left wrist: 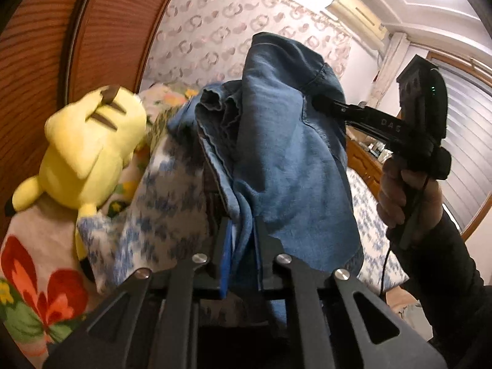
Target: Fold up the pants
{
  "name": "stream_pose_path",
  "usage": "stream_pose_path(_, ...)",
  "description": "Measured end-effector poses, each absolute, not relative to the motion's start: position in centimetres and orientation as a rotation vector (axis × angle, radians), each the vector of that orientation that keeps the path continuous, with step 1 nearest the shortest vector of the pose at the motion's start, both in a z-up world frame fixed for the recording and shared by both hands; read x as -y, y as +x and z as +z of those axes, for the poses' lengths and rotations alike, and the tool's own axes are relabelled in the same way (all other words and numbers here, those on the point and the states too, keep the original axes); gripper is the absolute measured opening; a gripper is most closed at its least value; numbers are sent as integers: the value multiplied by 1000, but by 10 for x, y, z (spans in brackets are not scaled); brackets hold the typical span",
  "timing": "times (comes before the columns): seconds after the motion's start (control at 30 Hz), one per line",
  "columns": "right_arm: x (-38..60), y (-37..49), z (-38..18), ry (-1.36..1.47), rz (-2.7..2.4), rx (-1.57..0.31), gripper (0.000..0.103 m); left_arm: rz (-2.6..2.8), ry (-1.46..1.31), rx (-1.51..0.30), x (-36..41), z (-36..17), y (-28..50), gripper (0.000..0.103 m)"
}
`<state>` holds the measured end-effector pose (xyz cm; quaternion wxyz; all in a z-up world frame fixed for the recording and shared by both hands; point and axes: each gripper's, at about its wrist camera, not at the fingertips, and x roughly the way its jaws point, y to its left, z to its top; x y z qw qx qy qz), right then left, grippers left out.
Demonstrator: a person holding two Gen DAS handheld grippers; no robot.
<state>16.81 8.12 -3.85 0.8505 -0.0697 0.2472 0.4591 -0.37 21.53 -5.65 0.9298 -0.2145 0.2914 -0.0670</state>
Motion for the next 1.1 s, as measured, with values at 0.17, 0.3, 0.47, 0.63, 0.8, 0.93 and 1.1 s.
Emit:
stream_pose_path(0.17,-92,194,-14,-127,961,-471,15,-125,-395,-561,-232,-31,33,8)
stream_pose_path(0.3,-101,229,3,-98,922,-449,15,-121,-352,-547,-250,-11,79,8)
stream_pose_path(0.47,-105,293,9,-39,847,-454,15,-123,-283,-558,-267,12,155,8)
stream_pose_path(0.63,-120,359,-14,-41,769,-519,18,-99,-243,-619,-282,0,216,8)
stream_pose_path(0.8,-136,401,-57,-153,694,-650,29,-13,-211,-703,-293,-42,247,8)
stream_pose_path(0.93,-121,397,-59,-127,705,-580,41,8,-220,-724,-299,-58,246,8)
stream_pose_path(1.1,-133,391,-73,-169,815,-618,40,26,-225,-703,-298,-49,237,8)
